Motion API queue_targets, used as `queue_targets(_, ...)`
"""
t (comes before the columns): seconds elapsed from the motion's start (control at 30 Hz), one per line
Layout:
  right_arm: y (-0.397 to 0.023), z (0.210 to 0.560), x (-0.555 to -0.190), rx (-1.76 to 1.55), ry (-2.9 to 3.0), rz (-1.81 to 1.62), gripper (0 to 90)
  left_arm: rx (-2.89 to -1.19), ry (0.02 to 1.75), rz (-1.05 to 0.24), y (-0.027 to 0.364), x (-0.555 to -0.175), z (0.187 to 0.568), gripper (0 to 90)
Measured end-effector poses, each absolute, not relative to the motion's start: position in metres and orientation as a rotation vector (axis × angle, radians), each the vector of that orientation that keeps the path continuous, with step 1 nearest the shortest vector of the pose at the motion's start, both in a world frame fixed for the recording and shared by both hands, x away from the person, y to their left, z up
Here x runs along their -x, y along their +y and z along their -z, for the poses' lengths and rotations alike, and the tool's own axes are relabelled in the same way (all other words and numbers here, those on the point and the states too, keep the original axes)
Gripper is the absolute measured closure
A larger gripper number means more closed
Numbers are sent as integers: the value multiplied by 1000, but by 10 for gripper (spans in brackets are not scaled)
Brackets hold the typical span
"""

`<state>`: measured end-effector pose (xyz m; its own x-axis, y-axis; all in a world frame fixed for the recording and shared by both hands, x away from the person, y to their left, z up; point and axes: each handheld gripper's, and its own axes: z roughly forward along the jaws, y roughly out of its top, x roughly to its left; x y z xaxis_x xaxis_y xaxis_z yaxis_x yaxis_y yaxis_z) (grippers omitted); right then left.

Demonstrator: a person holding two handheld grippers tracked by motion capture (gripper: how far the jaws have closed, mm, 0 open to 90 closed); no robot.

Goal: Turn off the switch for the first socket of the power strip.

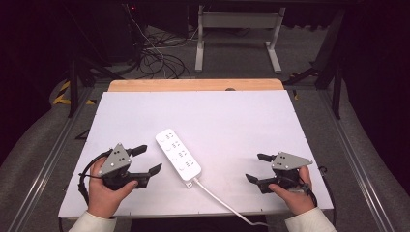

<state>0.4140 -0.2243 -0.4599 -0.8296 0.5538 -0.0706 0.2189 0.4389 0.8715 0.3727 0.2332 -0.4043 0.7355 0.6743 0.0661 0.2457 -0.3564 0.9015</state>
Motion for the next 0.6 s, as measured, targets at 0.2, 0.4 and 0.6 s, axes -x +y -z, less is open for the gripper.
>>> queue_targets(0.2, -224, 460, -414, -656, 2356, -1353, 184, -1944, 690, -529, 224, -378, 403, 250)
queue_targets(0.4, -224, 461, -414, -657, 2359, -1352, 185, -1960, 681, -518, 216, -383, 402, 262)
queue_targets(0.6, -223, 461, -414, -653, 2363, -1352, 184, -1977, 664, -504, 207, -388, 401, 273)
